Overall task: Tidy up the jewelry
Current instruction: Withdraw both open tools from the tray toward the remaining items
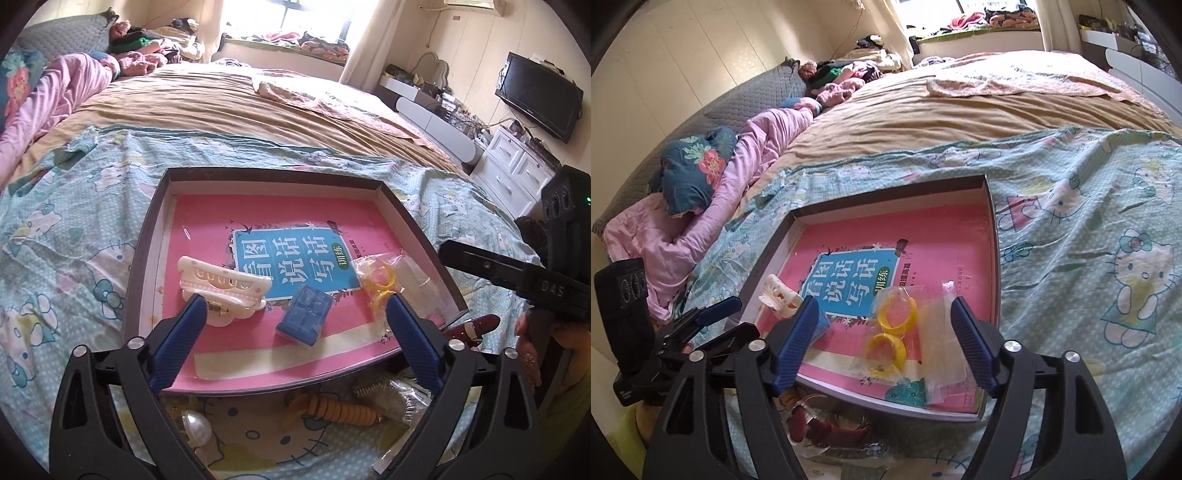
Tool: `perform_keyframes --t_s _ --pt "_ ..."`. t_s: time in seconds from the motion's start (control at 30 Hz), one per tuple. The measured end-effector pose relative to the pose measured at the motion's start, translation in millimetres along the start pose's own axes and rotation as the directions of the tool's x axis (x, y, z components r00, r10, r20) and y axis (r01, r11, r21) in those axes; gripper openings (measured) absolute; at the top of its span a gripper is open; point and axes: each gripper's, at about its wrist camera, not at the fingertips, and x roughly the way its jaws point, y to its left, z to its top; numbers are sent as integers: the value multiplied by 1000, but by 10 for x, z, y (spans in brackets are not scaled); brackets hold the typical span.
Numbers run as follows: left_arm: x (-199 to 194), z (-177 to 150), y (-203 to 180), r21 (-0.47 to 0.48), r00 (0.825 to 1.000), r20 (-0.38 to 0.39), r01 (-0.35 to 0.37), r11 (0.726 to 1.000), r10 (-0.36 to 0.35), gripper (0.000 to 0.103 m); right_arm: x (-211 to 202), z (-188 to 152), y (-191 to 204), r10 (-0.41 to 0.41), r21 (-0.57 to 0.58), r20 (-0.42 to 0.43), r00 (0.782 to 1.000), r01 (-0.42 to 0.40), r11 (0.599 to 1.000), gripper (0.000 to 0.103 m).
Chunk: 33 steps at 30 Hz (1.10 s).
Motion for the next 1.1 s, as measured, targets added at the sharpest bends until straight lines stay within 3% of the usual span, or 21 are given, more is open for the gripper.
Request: perform_keyframes --t_s 0.17,0.6,1.1 --pt "-71 -7 46 -19 1000 19 -16 1000 17 93 -161 -17 34 -4 4 40 999 4 1000 83" --pt "-338 -40 170 -58 997 75 -31 998 35 93 -557 -124 95 4 17 106 994 -5 1000 84" --pt "-548 -160 200 -58 992 107 -65 996 71 93 -841 -332 223 18 -24 121 992 -15 1000 84"
